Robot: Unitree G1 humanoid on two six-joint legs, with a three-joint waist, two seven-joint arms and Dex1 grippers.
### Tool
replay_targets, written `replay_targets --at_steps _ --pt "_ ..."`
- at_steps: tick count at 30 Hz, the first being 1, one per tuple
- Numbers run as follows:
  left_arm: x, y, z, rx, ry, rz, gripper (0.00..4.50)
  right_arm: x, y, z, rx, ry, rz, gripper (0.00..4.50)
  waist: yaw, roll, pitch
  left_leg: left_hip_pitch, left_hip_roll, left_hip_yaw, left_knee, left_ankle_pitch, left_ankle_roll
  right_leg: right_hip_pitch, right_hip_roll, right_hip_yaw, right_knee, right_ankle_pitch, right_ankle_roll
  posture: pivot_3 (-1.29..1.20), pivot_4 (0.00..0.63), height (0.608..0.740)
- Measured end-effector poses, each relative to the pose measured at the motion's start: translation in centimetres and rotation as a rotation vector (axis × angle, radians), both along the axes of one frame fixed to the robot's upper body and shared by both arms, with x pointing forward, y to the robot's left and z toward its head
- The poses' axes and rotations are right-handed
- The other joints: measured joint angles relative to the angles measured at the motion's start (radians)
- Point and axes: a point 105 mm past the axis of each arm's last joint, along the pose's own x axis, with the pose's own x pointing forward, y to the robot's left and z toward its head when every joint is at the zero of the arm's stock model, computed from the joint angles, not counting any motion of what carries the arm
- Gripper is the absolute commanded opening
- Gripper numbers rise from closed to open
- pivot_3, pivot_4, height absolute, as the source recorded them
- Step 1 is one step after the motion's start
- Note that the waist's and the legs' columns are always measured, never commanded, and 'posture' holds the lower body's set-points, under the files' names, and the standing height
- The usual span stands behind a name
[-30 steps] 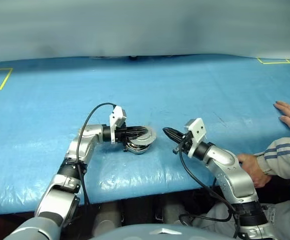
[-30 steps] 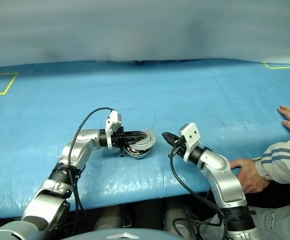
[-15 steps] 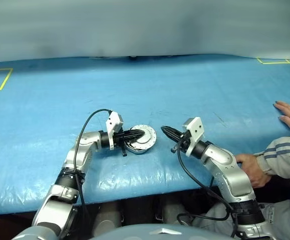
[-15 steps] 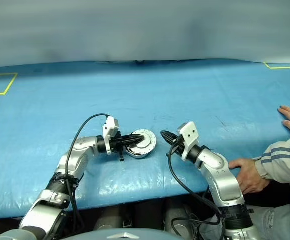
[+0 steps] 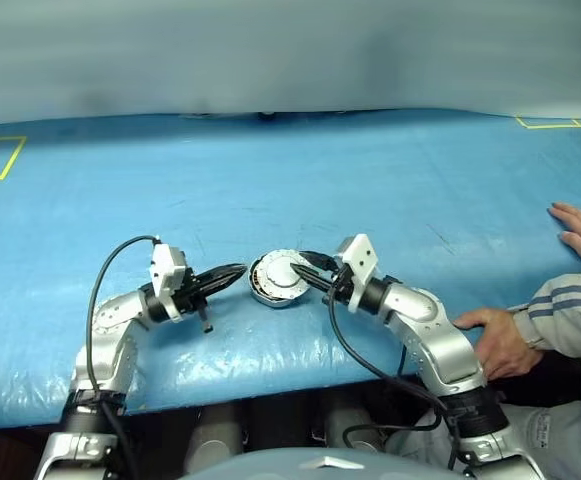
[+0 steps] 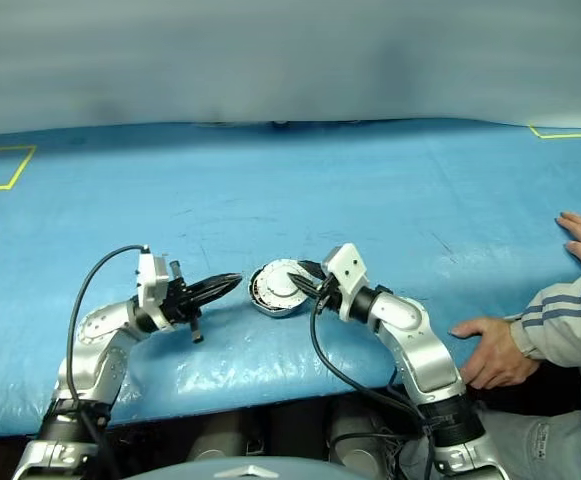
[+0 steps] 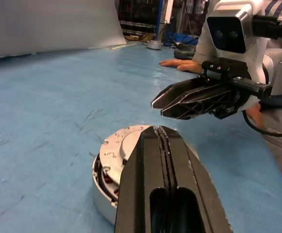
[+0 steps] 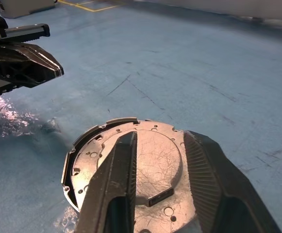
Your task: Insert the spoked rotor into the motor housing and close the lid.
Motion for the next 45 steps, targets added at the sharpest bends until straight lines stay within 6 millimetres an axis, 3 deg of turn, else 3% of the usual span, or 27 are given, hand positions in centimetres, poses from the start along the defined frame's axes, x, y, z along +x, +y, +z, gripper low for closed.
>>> replay_targets --at_steps 7,20,26,45 --pt "-1.2 0.4 -1.7 0.012 0.026 0.068 0.0 0.3 0.8 -1.4 -0.068 0.003 0.019 4.48 0.0 0.0 0.0 0.0 0.0 0.0 0.0 0.0 0.0 0.0 0.0 0.0 0.0 0.0 0.0 0.0 0.15 0.74" --pt "-1.4 -0.3 -2.0 0.02 0.008 0.079 0.0 0.3 1.5 -2.1 -0.098 0.006 0.036 4.48 -0.001 0.0 0.0 0.0 0.0 0.0 0.0 0.0 0.0 -0.001 0.0 0.0 0.0 0.0 0.0 0.0 0.15 0.74" --pt "-1.3 -0.2 -2.1 0.023 -0.002 0.094 0.0 0.3 1.7 -2.2 -0.097 0.005 0.037 2.97 -0.002 0.0 0.0 0.0 0.0 0.0 0.0 0.0 0.0 0.0 0.0 0.0 0.0 0.0 0.0 0.0 0.15 0.74" --pt "-2.0 0.1 -3.6 0.058 0.034 0.104 0.0 0.6 2.9 -1.8 -0.029 0.089 -0.008 2.97 -0.003 0.0 0.0 0.0 0.001 0.0 -0.001 0.0 0.0 -0.002 0.0 -0.001 0.0 -0.001 -0.001 0.0 0.15 0.74"
